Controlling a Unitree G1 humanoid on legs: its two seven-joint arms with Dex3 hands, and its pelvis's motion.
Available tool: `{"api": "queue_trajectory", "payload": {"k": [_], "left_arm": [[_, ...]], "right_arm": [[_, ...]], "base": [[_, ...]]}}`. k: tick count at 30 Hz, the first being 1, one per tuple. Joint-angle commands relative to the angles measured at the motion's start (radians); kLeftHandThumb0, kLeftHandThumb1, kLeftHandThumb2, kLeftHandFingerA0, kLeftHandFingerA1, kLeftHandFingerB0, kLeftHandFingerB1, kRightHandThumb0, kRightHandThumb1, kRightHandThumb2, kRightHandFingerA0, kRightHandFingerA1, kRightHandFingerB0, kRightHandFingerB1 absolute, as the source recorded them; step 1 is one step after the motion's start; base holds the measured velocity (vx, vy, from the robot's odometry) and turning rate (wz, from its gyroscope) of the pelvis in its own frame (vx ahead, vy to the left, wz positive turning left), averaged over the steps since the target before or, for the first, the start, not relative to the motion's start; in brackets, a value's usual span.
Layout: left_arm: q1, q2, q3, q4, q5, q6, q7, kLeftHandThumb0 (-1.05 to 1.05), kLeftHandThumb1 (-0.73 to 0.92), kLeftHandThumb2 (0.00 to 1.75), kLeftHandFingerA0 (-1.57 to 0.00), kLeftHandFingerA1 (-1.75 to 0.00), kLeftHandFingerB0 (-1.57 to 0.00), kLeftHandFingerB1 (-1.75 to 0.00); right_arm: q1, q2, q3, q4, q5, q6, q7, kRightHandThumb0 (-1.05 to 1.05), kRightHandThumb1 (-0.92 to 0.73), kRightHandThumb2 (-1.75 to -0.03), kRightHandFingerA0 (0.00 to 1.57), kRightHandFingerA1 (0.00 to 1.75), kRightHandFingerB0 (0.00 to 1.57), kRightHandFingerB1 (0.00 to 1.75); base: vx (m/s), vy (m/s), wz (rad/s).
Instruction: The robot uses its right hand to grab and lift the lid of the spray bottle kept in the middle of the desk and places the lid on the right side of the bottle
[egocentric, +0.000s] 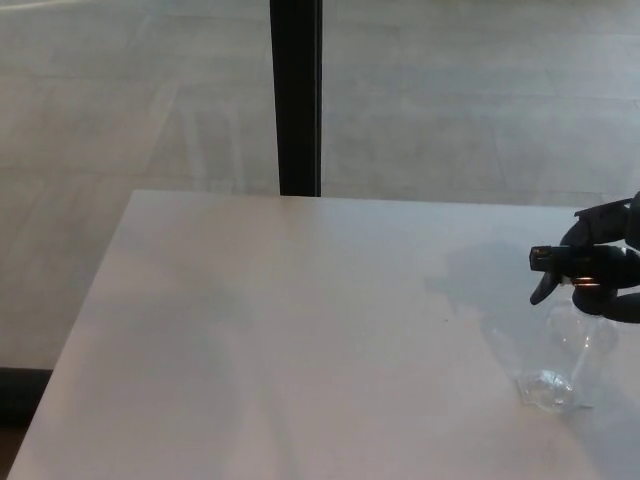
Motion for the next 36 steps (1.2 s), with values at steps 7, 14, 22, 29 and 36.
{"api": "queue_trajectory", "payload": {"k": [7, 14, 22, 29, 36], "left_arm": [[0.017, 0.029, 0.001, 0.007, -0.011, -0.033, -0.003, -0.75, 0.82, 0.64, -0.58, -0.56, -0.43, -0.41], [0.019, 0.028, -0.006, 0.002, -0.007, -0.032, -0.006, -0.75, 0.84, 0.65, -0.56, -0.55, -0.41, -0.41], [0.016, 0.026, -0.002, 0.006, -0.012, -0.03, -0.003, -0.75, 0.84, 0.66, -0.55, -0.55, -0.42, -0.42], [0.018, 0.024, 0.0, 0.007, -0.015, -0.03, 0.003, -0.76, 0.84, 0.65, -0.58, -0.56, -0.42, -0.42], [0.02, 0.027, -0.004, 0.002, -0.014, -0.036, 0.0, -0.77, 0.85, 0.65, -0.56, -0.55, -0.42, -0.42]], "right_arm": [[0.069, 0.041, 0.033, 0.075, -0.283, -0.104, -0.342, -0.31, -0.71, -0.66, 0.89, 1.75, 0.86, 0.56], [0.104, 0.076, 0.008, 0.045, -0.262, -0.113, -0.353, -0.36, -0.68, -0.64, 0.94, 1.74, 0.88, 0.57], [0.106, 0.1, -0.048, 0.055, -0.239, -0.142, -0.331, -0.34, -0.7, -0.63, 0.89, 1.75, 0.78, 1.06], [0.084, 0.1, -0.099, 0.083, -0.207, -0.164, -0.28, -0.29, -0.68, -0.93, 0.91, 1.75, 0.86, 0.78], [0.027, 0.076, -0.183, 0.13, -0.134, -0.228, -0.239, -0.28, -0.61, -1.06, 0.91, 1.75, 0.77, 1.34]], "base": [[0.0, 0.0, 0.0], [0.0, 0.0, 0.0], [0.0, 0.0, 0.0], [0.0, 0.0, 0.0], [0.0, 0.0, 0.0]]}}
